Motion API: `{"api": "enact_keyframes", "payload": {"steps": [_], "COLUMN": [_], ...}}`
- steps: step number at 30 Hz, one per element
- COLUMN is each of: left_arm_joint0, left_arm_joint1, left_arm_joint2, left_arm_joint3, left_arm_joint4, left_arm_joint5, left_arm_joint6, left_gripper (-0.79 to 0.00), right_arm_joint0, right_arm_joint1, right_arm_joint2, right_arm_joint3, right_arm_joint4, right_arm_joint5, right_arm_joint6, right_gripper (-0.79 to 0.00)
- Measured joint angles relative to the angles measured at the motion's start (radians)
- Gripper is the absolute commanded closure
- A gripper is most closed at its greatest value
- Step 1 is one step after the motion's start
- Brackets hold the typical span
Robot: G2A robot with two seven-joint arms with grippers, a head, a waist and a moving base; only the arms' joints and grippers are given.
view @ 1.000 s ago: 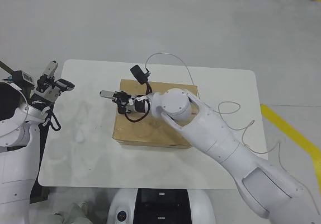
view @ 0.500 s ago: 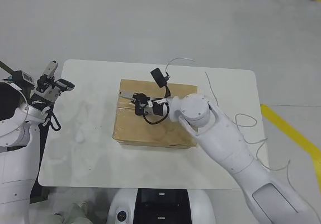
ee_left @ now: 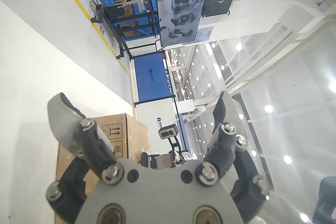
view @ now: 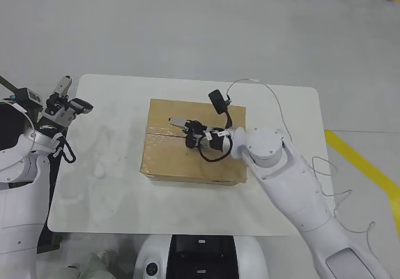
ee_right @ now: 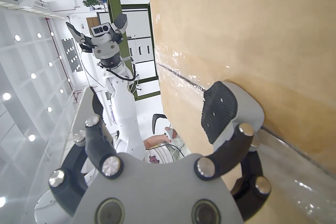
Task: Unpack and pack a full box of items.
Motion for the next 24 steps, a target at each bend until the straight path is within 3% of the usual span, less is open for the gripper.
{"api": "enact_keyframes", "payload": {"steps": [24], "left_arm_joint0": [0.000], "left_arm_joint1": [0.000], "left_arm_joint2": [0.000], "left_arm_joint3": [0.000], "left_arm_joint4": [0.000], "left_arm_joint5": [0.000], "left_arm_joint6": [0.000], "left_gripper": [-0.785], "right_arm_joint0": [-0.159], "right_arm_joint1": [0.064], "right_arm_joint2": [0.177], "right_arm_joint3": [-0.138], "right_arm_joint4": [-0.029], "right_arm_joint5": [0.004], "right_arm_joint6": [0.047], "right_gripper": [-0.785]}}
